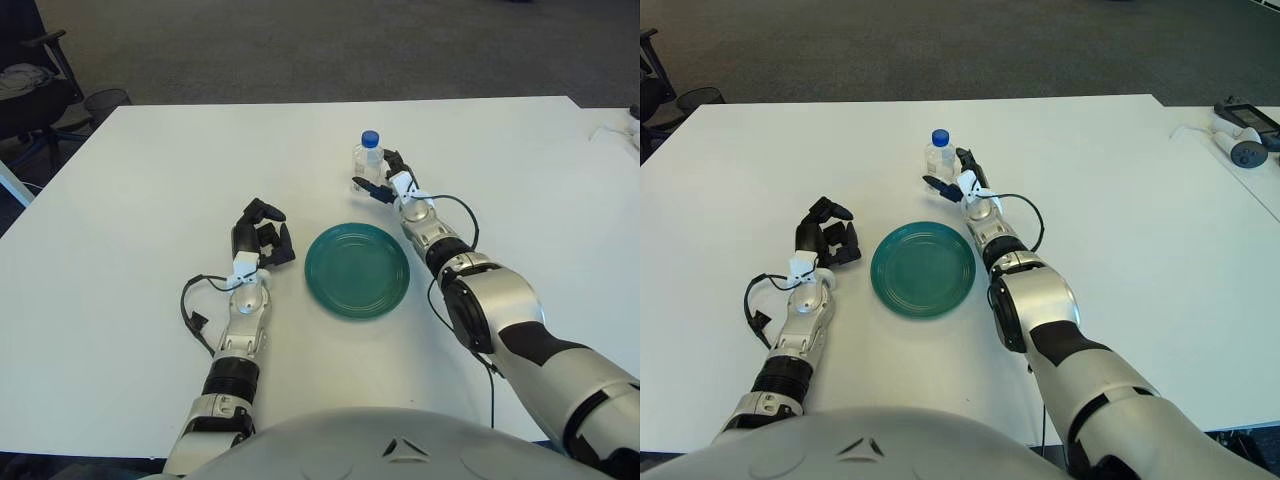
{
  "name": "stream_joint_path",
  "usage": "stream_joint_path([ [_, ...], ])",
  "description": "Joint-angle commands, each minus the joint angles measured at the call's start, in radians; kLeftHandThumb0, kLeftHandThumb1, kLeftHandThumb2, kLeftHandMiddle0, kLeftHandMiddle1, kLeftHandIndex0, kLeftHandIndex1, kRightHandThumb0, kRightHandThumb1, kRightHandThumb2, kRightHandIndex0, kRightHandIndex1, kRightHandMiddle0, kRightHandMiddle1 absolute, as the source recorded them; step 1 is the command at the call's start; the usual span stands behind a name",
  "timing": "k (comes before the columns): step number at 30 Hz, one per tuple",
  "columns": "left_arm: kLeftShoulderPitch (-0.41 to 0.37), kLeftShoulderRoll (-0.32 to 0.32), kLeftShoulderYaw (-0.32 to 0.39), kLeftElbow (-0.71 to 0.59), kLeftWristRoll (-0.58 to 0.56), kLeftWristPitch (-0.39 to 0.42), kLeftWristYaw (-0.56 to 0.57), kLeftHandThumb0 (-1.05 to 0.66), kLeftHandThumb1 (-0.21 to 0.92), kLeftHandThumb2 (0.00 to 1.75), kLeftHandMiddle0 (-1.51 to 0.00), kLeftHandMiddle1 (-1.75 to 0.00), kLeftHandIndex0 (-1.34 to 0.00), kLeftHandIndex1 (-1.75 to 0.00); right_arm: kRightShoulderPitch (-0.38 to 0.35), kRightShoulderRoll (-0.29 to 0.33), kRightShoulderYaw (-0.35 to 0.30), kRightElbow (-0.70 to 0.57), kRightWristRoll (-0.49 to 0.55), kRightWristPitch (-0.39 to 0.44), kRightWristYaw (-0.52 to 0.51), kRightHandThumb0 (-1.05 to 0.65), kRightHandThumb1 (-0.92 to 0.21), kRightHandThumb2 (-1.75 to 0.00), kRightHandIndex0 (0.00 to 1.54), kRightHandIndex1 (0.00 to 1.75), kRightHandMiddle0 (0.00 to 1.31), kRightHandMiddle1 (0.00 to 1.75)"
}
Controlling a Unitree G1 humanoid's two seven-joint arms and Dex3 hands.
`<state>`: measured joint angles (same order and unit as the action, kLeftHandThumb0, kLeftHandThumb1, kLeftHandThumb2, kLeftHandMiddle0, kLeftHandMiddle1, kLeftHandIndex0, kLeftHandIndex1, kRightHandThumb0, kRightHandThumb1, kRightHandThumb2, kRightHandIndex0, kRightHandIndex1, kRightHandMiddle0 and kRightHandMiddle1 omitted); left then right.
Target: Put the bottle into the plate.
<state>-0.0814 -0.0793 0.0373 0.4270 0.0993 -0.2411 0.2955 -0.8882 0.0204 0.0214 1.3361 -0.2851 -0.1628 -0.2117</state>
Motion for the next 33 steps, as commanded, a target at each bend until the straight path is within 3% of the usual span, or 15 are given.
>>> stream_joint_path([
  [1, 0.040, -0.002, 0.003, 0.034, 0.007, 0.045, 0.010, -0.50, 0.23, 1.43, -1.22, -1.75, -0.68, -1.75, 0.022, 0.002, 0.005, 0.034, -0.008, 0.058, 0.013, -1.05, -0.92, -0.22, 0.00, 0.00, 0.00, 0.14],
  [13, 0.041, -0.012, 0.003, 0.038, 0.010, 0.045, 0.024, -0.50, 0.23, 1.42, -1.21, -1.75, -0.68, -1.75, 0.014, 0.016, 0.023, 0.034, -0.018, 0.054, 0.026, -1.05, -0.92, -0.24, 0.02, 0.01, 0.00, 0.28],
  [33, 0.039, -0.013, 0.009, 0.065, 0.026, 0.020, 0.044, -0.50, 0.22, 1.43, -1.21, -1.75, -0.68, -1.75, 0.021, 0.041, 0.028, 0.039, -0.023, 0.059, 0.049, -1.05, -0.92, -0.32, 0.00, 0.00, 0.00, 0.08],
])
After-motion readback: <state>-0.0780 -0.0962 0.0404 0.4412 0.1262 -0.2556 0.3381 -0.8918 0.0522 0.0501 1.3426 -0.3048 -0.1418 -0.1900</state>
